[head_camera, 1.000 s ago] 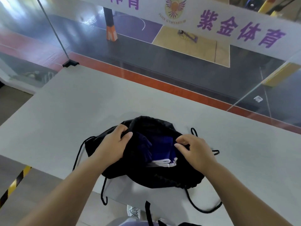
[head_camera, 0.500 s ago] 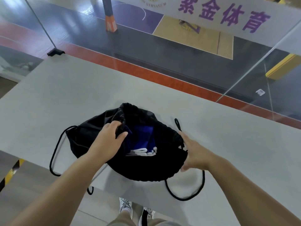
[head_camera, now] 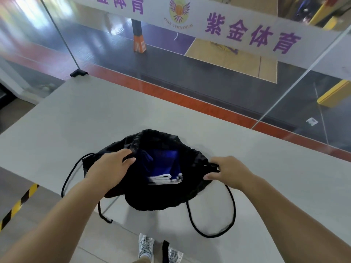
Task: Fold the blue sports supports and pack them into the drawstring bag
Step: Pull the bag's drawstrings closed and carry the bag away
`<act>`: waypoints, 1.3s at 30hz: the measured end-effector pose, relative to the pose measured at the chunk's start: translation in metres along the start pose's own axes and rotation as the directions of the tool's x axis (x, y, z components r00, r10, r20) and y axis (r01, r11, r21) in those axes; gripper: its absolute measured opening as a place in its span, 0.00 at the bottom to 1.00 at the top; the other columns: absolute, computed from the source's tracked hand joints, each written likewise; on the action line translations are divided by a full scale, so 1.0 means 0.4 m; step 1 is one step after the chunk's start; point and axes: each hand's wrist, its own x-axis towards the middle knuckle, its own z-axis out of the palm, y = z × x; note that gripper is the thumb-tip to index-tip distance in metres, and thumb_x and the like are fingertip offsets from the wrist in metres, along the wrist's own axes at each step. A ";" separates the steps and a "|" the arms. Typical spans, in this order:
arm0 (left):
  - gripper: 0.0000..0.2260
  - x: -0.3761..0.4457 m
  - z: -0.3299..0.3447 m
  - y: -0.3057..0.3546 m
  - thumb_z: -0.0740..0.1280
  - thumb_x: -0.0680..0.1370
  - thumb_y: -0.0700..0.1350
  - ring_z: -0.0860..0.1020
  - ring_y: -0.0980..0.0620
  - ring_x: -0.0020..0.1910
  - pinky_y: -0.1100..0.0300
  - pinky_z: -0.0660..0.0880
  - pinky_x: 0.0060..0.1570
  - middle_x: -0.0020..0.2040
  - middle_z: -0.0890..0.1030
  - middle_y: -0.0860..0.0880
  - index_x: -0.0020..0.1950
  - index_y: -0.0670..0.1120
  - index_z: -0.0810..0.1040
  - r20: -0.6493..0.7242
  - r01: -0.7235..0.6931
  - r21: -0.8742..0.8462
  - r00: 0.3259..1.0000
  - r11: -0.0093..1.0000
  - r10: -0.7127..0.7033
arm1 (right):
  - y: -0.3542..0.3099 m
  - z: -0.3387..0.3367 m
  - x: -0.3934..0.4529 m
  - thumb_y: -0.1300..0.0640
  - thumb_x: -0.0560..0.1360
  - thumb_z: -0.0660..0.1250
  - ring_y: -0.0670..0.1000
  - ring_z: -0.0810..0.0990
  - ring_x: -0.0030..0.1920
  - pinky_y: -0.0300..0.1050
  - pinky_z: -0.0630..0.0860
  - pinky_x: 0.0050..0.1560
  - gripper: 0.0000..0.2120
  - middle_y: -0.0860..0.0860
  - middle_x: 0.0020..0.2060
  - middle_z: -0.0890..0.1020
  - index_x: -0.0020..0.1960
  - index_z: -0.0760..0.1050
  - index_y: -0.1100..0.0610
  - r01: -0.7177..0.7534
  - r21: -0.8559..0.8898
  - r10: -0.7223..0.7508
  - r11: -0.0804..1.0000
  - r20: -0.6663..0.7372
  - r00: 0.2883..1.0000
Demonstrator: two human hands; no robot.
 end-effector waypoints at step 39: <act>0.08 0.106 -0.543 0.135 0.73 0.70 0.51 0.79 0.50 0.35 0.57 0.73 0.37 0.34 0.80 0.50 0.37 0.49 0.78 -0.682 -0.424 -0.486 0.731 0.764 -0.029 | -0.359 -0.548 0.004 0.54 0.81 0.58 0.48 0.75 0.34 0.42 0.69 0.34 0.08 0.47 0.35 0.79 0.48 0.75 0.51 0.389 0.180 -0.020 0.904 -0.889 0.457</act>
